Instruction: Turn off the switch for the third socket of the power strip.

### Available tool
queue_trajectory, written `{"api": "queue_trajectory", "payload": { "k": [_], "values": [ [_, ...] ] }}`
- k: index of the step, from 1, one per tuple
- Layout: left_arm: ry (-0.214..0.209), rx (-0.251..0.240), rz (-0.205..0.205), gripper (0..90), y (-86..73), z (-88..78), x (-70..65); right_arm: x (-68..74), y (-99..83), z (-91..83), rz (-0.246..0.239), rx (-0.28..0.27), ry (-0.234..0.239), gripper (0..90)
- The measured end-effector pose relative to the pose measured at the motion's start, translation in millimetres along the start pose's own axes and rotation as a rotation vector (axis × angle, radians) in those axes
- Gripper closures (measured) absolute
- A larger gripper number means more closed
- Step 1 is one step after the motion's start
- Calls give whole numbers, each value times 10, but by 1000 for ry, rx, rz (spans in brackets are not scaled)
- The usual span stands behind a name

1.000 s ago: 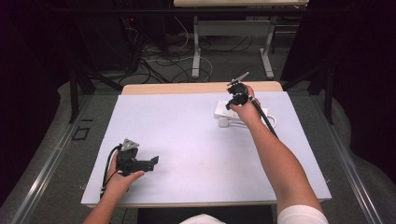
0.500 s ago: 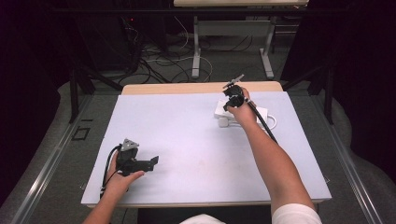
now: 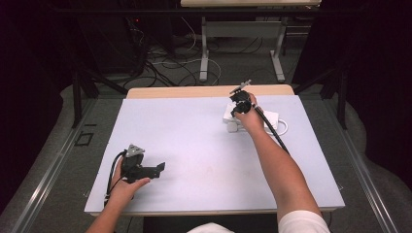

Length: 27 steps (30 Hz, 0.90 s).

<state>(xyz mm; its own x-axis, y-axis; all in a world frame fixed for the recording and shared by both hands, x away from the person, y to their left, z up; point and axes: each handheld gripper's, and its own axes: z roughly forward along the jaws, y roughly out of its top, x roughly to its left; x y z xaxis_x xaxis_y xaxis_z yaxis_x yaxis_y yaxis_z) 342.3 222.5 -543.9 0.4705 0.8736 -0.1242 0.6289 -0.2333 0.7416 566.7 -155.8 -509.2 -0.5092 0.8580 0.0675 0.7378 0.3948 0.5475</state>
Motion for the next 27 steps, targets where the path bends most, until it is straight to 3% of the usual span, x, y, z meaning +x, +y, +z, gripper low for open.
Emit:
{"api": "queue_trajectory", "payload": {
  "k": [5,10,14,15,16,27],
  "values": [
    [0,0,0,27,0,0,3,25,-9,53,7,11,-12,900],
    [1,3,2,27,1,2,0,25,-7,70,-22,-10,-29,900],
    [1,3,2,27,1,2,0,26,-4,74,-18,-12,-25,900],
    [1,3,2,27,1,3,0,34,4,61,-12,8,-26,900],
    [1,3,2,27,1,3,-1,35,-3,73,-9,-15,-12,900],
    [-2,1,1,27,-1,5,-5,29,-2,81,-7,-19,-10,900]
  ]
}}
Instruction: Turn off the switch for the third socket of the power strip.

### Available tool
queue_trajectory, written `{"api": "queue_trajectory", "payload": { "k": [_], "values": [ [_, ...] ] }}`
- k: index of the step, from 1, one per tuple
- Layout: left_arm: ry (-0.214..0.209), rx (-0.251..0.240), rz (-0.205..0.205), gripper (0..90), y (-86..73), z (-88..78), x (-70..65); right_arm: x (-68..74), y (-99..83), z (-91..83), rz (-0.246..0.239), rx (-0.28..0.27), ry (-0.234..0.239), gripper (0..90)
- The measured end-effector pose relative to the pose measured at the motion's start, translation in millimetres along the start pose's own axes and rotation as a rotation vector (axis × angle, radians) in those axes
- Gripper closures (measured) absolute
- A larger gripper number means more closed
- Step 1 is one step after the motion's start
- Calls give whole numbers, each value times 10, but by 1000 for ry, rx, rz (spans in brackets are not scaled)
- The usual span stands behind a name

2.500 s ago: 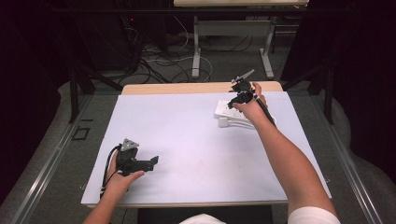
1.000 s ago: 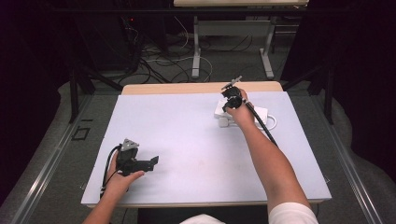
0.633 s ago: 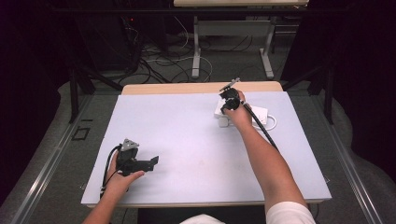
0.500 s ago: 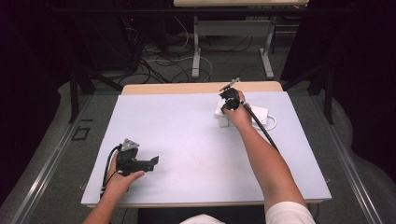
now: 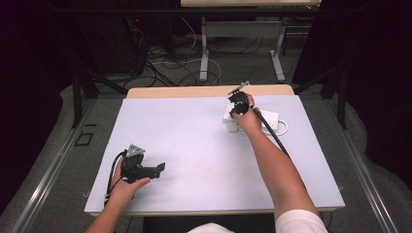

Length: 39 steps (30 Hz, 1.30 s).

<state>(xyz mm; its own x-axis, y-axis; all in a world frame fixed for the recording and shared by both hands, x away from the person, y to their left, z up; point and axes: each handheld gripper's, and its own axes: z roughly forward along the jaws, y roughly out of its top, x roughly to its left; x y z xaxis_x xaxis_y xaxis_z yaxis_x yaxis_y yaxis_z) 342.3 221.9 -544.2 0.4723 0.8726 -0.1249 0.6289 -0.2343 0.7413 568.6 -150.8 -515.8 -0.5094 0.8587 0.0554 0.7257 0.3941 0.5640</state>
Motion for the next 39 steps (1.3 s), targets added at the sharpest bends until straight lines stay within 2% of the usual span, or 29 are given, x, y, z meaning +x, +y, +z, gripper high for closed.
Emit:
{"api": "queue_trajectory", "payload": {
  "k": [1,2,4,5,7,8,9,13,17,20,22,27,29,32,33,36,37,39],
  "values": [
    [0,1,-1,27,0,0,-1,-6,4,-7,-8,14,-4,900],
    [0,2,0,27,0,-1,-1,0,-1,6,3,-5,-5,900],
    [0,2,0,27,-1,0,-1,-13,-5,3,-12,8,-11,900],
    [0,2,0,27,-1,-1,-1,1,-9,15,8,-3,-1,900],
    [1,3,0,27,0,-3,0,2,-6,20,17,17,-1,900],
    [2,2,2,27,1,-4,2,-12,-7,13,-1,24,-6,900],
    [2,3,2,27,1,-3,4,4,-6,17,14,19,-2,900],
    [0,4,1,27,-2,5,1,5,-8,12,0,28,-16,900],
    [1,2,8,27,2,-1,0,0,-16,15,-22,13,-15,900],
    [1,3,0,27,2,6,-5,15,-13,7,-11,22,-17,850],
    [1,8,9,27,3,7,-2,22,-11,14,-11,16,-23,834],
    [2,8,6,27,3,5,-1,33,-16,22,18,-3,-1,808],
    [2,2,-1,27,2,9,-4,33,-15,20,17,0,0,792],
    [2,7,10,27,5,8,-2,38,-10,1,11,17,0,775],
    [0,8,10,27,4,9,-4,27,-14,11,-9,3,2,772],
    [0,8,8,27,4,10,-4,38,-8,-3,-6,12,6,749],
    [3,8,11,27,5,10,0,38,-10,-1,-7,-1,15,740],
    [2,7,5,27,4,8,-1,44,-2,-21,-9,9,1,719]
  ]
}}
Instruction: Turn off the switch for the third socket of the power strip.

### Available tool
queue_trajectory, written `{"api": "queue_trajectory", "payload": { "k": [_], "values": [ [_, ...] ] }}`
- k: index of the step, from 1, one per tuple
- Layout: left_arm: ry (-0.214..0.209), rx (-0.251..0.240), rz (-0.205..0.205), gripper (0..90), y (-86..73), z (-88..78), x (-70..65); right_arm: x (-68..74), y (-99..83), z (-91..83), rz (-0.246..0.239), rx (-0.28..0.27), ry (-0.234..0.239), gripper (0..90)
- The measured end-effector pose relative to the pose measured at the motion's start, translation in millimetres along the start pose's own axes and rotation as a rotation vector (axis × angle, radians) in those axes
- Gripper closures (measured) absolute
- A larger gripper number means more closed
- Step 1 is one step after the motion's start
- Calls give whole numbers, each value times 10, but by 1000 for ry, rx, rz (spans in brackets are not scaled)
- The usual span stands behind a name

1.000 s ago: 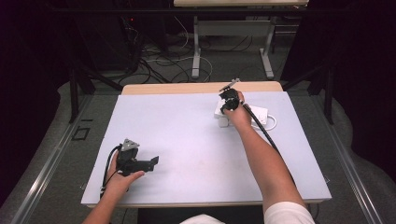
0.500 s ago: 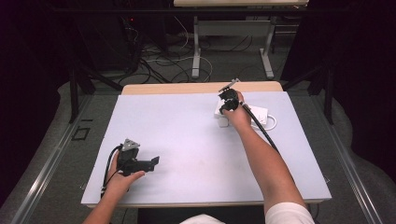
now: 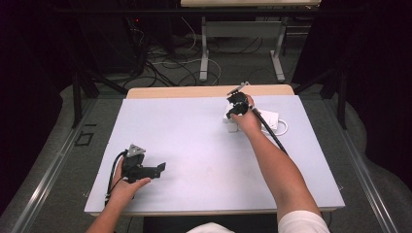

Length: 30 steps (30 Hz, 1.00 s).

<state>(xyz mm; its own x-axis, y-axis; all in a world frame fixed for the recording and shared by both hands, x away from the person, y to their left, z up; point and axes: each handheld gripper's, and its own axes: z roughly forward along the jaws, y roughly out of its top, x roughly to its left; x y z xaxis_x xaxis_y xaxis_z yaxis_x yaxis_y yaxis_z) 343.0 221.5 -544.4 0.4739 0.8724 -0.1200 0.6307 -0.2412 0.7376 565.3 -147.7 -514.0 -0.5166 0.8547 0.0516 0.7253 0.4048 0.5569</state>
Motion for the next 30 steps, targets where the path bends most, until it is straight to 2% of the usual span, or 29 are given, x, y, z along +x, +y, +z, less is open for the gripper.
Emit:
{"api": "queue_trajectory", "payload": {
  "k": [1,4,6,7,8,10,11,13,14,17,18,19,20,21,22,23,24,25,26,27,28,30],
  "values": [
    [0,0,0,27,0,-1,1,18,4,2,28,-12,18,709],
    [0,0,1,27,1,0,0,10,13,-36,2,8,12,667],
    [0,1,2,28,1,1,0,36,14,-37,29,-2,27,643],
    [1,1,2,27,1,1,-1,32,14,-51,9,-2,29,635],
    [1,1,2,27,1,2,-1,42,16,-55,14,-7,25,619],
    [1,1,1,28,0,1,0,36,14,-69,-13,-10,29,591],
    [1,0,1,27,1,1,0,52,22,-81,0,4,23,584],
    [1,1,1,27,2,-1,1,46,19,-88,-34,-15,29,564],
    [2,1,1,28,2,0,0,65,22,-95,-23,-2,22,563],
    [1,2,5,28,4,1,-2,85,25,-124,-37,-2,21,566],
    [2,3,13,28,6,1,2,94,34,-149,-40,20,14,567],
    [2,2,15,28,7,2,2,93,27,-144,-51,-8,21,568],
    [3,1,14,27,6,4,0,106,29,-156,-46,-14,28,567],
    [2,-4,8,27,6,8,-6,115,34,-180,-51,8,26,564],
    [2,-4,9,28,6,7,-5,113,28,-180,-69,-12,35,558],
    [2,-5,7,28,6,8,-6,131,28,-194,-57,-7,35,550],
    [2,-5,8,28,6,8,-6,126,23,-191,-74,-23,43,546],
    [3,1,15,28,7,3,0,145,21,-206,-60,-19,49,545],
    [3,0,13,28,7,3,0,150,30,-244,-82,22,46,545],
    [4,1,14,28,7,3,0,170,22,-246,-66,3,47,542],
    [4,0,14,28,7,5,0,174,19,-256,-86,-5,59,533],
    [4,-5,7,28,6,10,-7,205,22,-294,-73,11,50,515]
  ]
}}
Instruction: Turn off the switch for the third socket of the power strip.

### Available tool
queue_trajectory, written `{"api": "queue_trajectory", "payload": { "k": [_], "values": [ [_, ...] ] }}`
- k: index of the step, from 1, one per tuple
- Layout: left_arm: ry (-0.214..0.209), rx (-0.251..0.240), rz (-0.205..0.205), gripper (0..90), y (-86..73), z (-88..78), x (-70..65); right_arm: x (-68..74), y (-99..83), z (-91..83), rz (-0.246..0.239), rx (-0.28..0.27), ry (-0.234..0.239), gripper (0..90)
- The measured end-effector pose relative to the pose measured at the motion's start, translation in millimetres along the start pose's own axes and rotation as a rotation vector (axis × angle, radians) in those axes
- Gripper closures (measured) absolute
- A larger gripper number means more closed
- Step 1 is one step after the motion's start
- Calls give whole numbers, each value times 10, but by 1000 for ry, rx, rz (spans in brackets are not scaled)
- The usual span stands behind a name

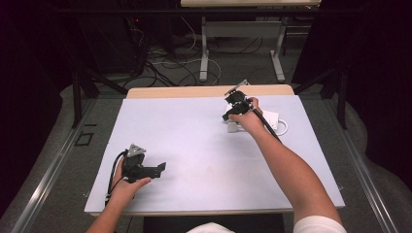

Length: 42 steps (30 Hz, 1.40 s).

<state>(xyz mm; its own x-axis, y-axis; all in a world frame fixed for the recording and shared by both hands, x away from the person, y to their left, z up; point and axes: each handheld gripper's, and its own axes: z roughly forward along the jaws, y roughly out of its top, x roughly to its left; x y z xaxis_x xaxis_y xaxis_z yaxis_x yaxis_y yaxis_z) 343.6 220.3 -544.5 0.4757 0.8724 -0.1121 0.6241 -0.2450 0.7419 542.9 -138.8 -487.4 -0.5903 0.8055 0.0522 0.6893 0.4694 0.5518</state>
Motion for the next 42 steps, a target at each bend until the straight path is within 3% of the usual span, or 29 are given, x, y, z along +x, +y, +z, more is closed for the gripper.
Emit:
{"api": "queue_trajectory", "payload": {
  "k": [2,5,13,15,16,23,26,35,38,39,42],
  "values": [
    [0,0,0,28,0,0,-3,25,-4,-22,-15,-22,1,496],
    [-2,-1,-8,28,-1,1,-9,86,-6,-72,-33,-5,1,478],
    [0,-3,-5,31,0,-4,-8,241,-19,-197,-88,-22,-8,459],
    [1,-4,-7,32,0,-6,-8,269,-30,-218,-95,-45,-7,453],
    [0,-3,-6,32,0,-7,-8,299,-30,-244,-79,-31,-14,443],
    [0,-1,-4,32,0,-6,-10,405,-59,-345,-122,-48,-17,422],
    [0,-3,-2,32,1,-7,-9,458,-77,-376,-117,-68,-21,402],
    [1,-2,-3,32,1,-8,-10,554,-129,-506,-136,-50,-48,394],
    [1,-2,-5,32,1,-9,-10,551,-170,-542,-114,-96,-14,398],
    [1,-2,-5,32,1,-8,-10,558,-177,-565,-102,-70,-21,398],
    [1,-1,-5,32,1,-7,-11,555,-227,-594,-93,-76,-12,392]
  ]
}}
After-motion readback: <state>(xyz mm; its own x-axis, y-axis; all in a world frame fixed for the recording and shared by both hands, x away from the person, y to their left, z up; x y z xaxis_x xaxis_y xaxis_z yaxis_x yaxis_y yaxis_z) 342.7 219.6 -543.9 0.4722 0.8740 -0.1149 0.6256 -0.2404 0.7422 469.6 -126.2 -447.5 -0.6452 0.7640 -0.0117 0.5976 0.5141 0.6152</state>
